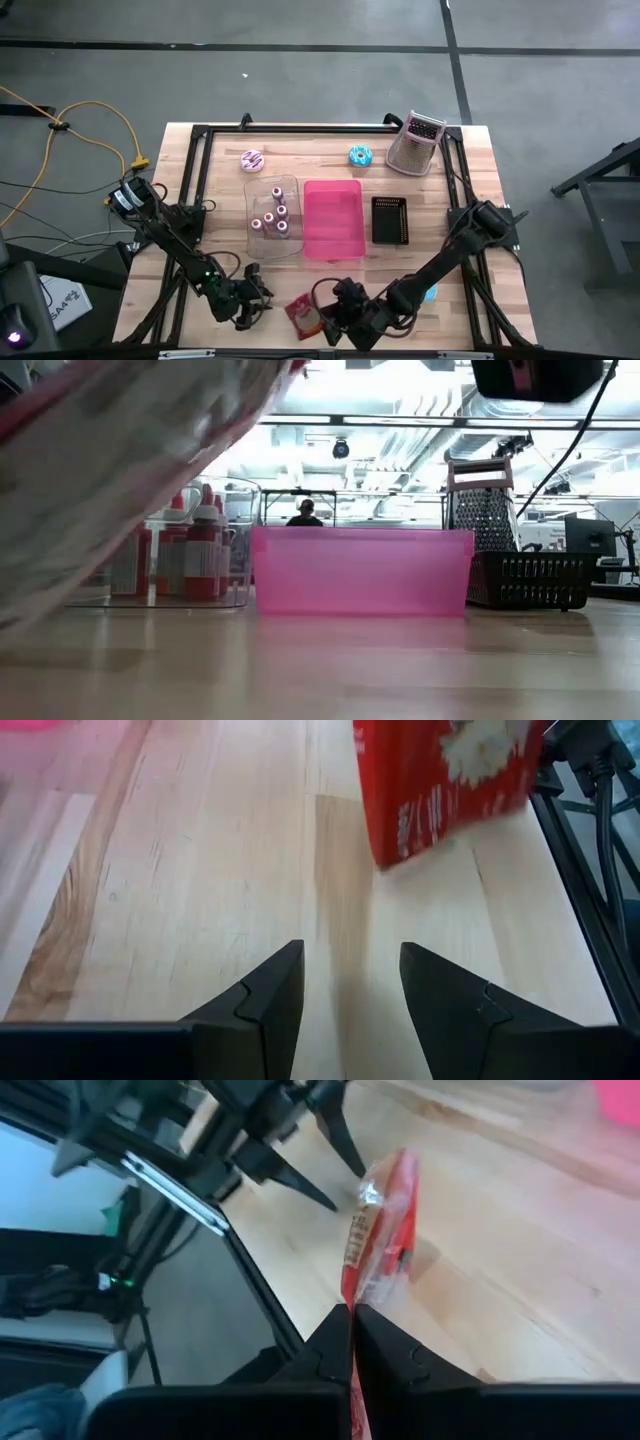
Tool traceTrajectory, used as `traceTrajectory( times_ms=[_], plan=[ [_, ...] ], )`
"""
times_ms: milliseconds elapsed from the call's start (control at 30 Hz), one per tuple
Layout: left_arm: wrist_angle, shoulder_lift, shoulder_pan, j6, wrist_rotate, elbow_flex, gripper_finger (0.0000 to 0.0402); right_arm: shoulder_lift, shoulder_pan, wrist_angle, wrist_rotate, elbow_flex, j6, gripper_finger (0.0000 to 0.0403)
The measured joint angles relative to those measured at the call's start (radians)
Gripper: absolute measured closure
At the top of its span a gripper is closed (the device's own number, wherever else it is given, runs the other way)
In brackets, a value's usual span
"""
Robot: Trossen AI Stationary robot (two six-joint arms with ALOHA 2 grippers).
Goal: Pick & Place Food Item
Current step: Put the red popcorn pack into the pink bin
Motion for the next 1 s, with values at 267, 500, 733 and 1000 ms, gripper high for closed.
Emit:
traceTrajectory(
  times_ms=[267,500,733,1000],
  plan=[
    [0.0,0.0,0.0,0.0,0.0,0.0,0.0241,-0.072,-0.008,-0.006,0.006,0.0,-0.056,0.04],
    [0.0,0.0,0.0,0.001,0.0,0.0,0.0241,-0.128,-0.028,-0.004,0.008,0.0,-0.105,0.04],
    [0.0,0.0,0.0,0.001,0.0,0.0,0.0241,-0.132,-0.03,-0.011,-0.002,0.0,-0.109,0.04],
    [0.0,0.0,0.0,0.001,0.0,0.0,0.0241,-0.131,-0.03,-0.023,-0.001,0.0,-0.105,0.04]
  ],
)
